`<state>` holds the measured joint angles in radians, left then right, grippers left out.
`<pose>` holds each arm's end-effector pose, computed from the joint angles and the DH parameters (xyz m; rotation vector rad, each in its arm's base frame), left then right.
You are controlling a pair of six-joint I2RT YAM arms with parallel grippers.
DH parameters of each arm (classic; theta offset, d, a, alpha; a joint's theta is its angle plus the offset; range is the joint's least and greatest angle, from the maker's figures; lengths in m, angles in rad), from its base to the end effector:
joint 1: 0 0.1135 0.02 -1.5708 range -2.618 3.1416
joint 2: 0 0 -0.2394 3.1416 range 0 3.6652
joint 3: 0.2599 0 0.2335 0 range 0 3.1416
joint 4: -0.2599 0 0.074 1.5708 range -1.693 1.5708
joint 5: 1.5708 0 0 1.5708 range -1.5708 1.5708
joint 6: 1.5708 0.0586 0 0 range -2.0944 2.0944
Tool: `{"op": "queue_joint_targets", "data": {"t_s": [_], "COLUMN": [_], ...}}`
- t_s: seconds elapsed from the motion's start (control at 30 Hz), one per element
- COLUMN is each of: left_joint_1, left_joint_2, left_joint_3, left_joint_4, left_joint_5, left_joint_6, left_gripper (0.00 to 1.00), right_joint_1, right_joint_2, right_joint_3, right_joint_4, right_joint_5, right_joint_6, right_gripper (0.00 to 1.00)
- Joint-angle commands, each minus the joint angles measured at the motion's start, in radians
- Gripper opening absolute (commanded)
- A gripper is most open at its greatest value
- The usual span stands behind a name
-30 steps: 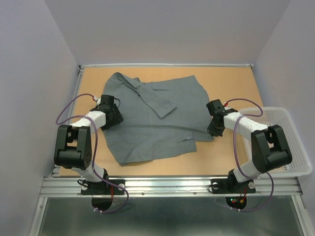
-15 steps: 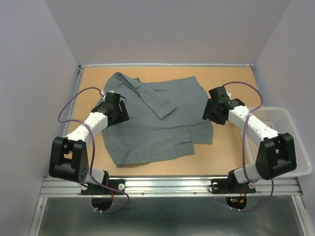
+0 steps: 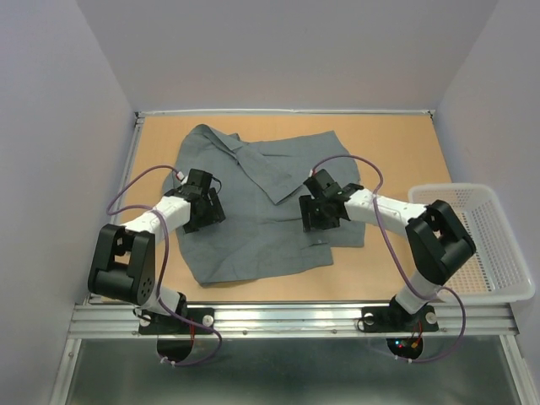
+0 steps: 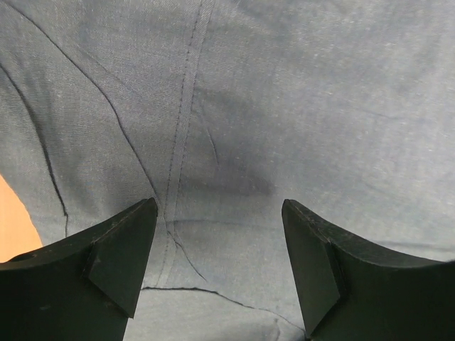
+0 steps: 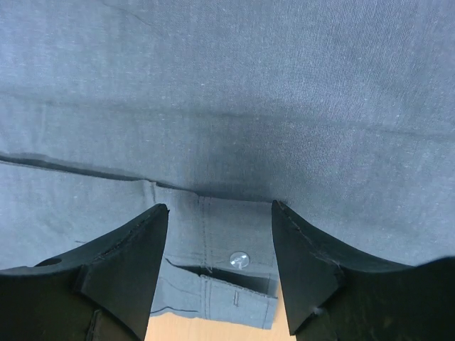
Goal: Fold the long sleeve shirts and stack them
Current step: Flatten the shirt out
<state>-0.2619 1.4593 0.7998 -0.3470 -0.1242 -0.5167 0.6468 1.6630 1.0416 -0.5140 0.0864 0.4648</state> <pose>0.2715 -0.0653 0.1489 -0.3726 2.5439 -0.1350 0.2554 0.1866 0.1493 -0.2212 2.7098 0.2175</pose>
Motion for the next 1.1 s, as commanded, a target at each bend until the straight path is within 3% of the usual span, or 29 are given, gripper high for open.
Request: {"op": "queue_joint_targets", "data": {"t_s": [0.0,0.27,0.5,0.67,0.8,0.93,1.07], "left_joint_1": [0.004,0.032,0.035,0.035,0.033,0.035,0.033], "left_joint_2": [0.015,0.047,-0.04,-0.074,-0.068,0.047,0.173], "left_joint_3": [-0.01,-0.054,-0.036,0.065,0.168,0.272,0.331], "left_joint_4": [0.011,0.032,-0.03,-0.073,-0.025,0.022,0.04], "left_joint_5": [-0.012,-0.034,-0.072,-0.086,-0.081,-0.071,-0.058], "left_joint_6": [-0.023,-0.042,-0.036,0.018,0.061,0.073,0.066], "left_gripper": [0.83,0.84,0.85,0.84,0.84,0.84,0.84], "right_joint_1": [0.027,0.062,0.082,0.071,-0.064,-0.231,-0.292], "right_joint_2": [0.027,0.027,-0.064,-0.098,-0.072,-0.003,0.101], "right_joint_3": [-0.043,-0.144,-0.124,0.001,0.136,0.224,0.259], "right_joint_4": [0.062,0.014,-0.222,-0.314,-0.288,-0.151,-0.061], "right_joint_5": [0.019,-0.074,-0.192,-0.091,-0.033,0.012,0.038], "right_joint_6": [-0.003,-0.008,-0.032,-0.084,-0.135,-0.146,-0.132], "right_gripper": [0.65,0.65,0.65,0.65,0.65,0.64,0.64]}}
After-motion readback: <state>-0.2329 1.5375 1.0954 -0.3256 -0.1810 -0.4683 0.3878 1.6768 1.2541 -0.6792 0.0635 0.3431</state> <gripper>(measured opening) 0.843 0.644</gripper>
